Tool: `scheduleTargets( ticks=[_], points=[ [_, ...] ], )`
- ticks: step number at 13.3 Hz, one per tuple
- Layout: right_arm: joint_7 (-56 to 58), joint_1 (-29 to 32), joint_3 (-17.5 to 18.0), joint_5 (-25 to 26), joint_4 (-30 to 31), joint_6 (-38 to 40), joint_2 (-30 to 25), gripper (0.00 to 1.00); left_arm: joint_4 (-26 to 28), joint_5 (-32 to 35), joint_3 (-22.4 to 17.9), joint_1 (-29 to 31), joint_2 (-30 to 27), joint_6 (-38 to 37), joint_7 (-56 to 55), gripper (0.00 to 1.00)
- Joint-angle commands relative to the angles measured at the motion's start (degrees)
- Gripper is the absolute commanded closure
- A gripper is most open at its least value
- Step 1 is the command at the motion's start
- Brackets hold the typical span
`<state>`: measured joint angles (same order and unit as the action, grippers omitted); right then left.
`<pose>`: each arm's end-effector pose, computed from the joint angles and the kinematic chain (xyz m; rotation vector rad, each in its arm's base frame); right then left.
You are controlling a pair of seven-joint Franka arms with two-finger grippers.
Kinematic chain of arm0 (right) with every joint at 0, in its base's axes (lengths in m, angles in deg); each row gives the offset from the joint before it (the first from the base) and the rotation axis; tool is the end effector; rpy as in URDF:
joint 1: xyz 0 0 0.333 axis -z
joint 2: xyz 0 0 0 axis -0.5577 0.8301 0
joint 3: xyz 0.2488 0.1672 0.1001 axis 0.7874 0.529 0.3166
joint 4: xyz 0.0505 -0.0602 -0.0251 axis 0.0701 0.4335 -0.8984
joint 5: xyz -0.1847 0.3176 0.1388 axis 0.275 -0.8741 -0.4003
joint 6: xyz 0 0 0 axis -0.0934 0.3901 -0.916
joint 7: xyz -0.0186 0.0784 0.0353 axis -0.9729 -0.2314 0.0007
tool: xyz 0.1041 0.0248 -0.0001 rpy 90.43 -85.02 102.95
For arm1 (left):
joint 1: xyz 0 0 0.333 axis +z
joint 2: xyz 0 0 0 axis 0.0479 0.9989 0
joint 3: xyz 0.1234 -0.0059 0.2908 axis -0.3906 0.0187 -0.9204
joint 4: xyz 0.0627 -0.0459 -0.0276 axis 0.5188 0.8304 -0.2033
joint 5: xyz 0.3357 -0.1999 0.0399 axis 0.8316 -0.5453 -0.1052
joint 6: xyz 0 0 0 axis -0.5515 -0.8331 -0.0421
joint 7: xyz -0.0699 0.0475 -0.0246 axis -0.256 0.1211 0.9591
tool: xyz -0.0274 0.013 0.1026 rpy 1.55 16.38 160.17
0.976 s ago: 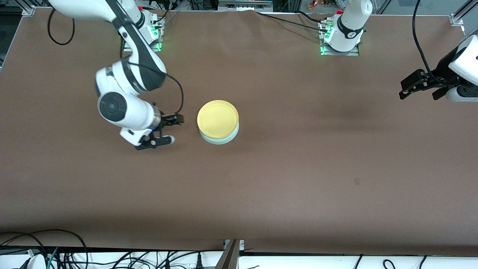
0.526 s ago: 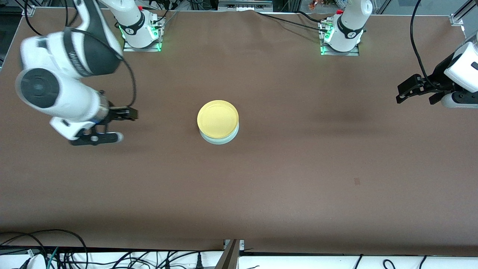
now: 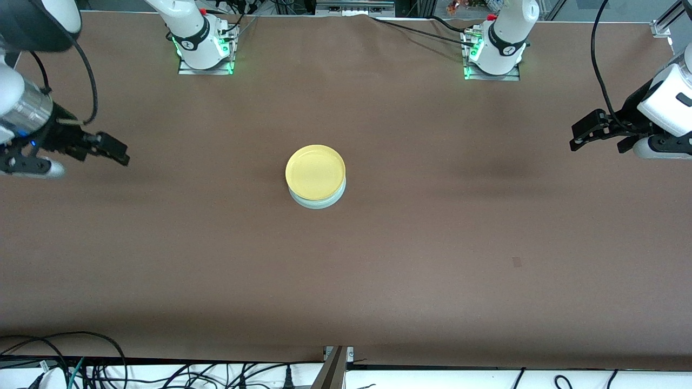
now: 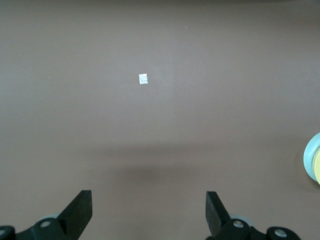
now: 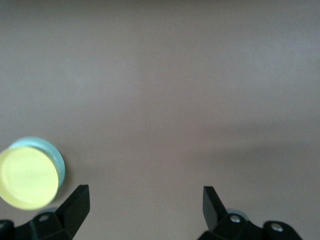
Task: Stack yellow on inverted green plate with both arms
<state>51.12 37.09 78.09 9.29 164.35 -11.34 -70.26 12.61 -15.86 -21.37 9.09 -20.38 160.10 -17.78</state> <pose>0.5679 0.0360 0.5719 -3.1253 0.1832 -0.0002 0.5713 -0.0365 0.6123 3.1039 0.0123 0.0231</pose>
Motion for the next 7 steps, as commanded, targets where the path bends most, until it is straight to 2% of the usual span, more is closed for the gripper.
scheduleTargets(
  ticks=[1,2,3,7],
  points=[
    [0.41,-0.81,-1.07,0.38,2.92,3.17,-4.53,0.00,-1.63,-0.73,-0.02,-0.20,0.70,-0.39,1.17,0.00],
    [0.32,-1.52,-3.61,-0.06,2.74,3.62,-4.53,0.00,-1.63,-0.73,0.07,-0.20,0.70,-0.39,1.17,0.00],
    [0.93,-1.52,-4.59,-0.41,2.74,3.54,-4.36,0.00,-1.63,-0.82,0.07,-0.20,0.70,-0.39,1.17,0.00],
    [1.29,-2.40,-4.34,-0.33,2.91,3.36,-3.83,0.00,-1.90,-0.82,0.07,-0.20,0.70,-0.39,1.17,0.00]
  ],
)
